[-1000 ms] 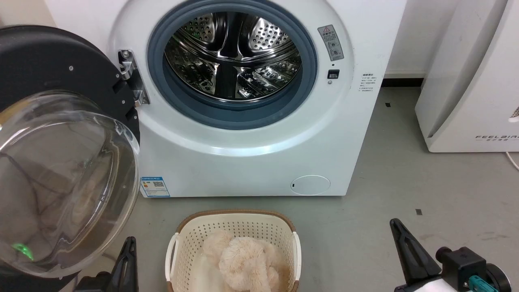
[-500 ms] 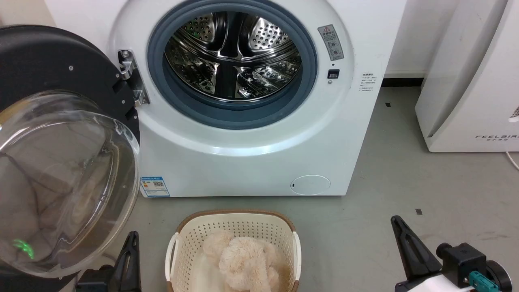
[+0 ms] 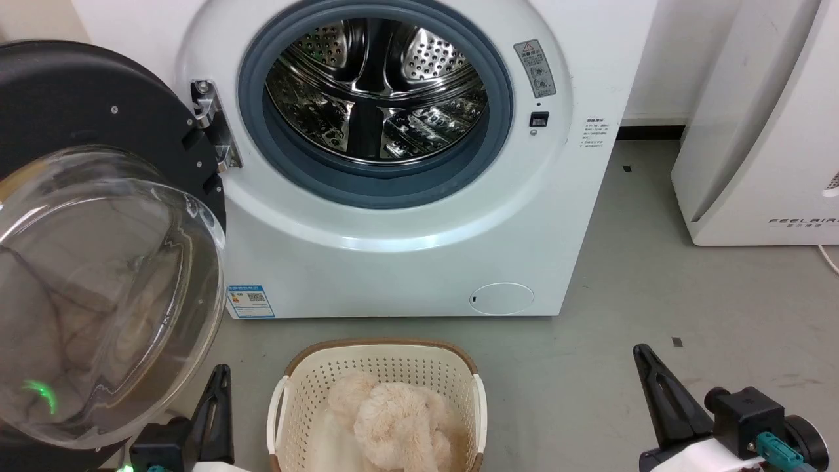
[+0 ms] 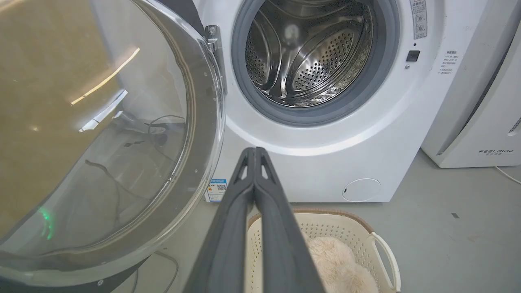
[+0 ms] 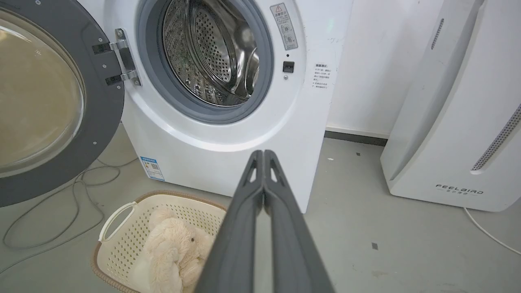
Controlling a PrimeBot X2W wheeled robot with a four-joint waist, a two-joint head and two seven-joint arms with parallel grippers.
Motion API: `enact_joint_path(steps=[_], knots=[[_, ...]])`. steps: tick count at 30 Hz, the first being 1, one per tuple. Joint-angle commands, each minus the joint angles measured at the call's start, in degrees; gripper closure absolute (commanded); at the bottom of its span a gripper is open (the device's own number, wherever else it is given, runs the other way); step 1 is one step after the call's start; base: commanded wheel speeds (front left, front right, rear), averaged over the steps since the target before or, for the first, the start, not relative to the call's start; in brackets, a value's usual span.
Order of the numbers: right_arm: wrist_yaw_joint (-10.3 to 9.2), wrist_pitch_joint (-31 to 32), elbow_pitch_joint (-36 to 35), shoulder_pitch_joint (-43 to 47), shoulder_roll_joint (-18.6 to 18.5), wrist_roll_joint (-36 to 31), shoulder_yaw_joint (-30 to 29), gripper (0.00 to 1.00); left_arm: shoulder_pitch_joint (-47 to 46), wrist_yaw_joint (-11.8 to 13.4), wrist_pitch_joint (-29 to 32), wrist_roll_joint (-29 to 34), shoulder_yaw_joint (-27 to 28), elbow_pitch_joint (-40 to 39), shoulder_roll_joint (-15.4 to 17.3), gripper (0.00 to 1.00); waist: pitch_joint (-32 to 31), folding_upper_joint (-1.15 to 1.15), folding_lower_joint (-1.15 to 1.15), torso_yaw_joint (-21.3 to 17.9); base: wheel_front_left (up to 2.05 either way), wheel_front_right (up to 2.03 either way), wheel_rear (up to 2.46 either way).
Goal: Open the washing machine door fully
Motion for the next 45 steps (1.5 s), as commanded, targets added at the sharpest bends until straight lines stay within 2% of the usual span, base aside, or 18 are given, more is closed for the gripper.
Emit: enact_joint_path(steps=[1, 45], knots=[[0.02, 0.2, 0.3, -0.9, 0.1, -0.2, -0.2, 1.00, -1.1, -0.5, 0.3, 0.5, 0.2, 0.0, -0.3, 1.00, 0.0, 0.00, 0.00, 0.0, 0.00, 0.00, 0.00], [0.03, 1.0, 2.5, -3.5, 0.1, -1.5, -1.3, 1.00, -4.7, -2.4, 4.7, 4.2, 0.9, 0.1, -3.0, 1.00, 0.1, 0.00, 0.00, 0.0, 0.00, 0.00, 0.00]])
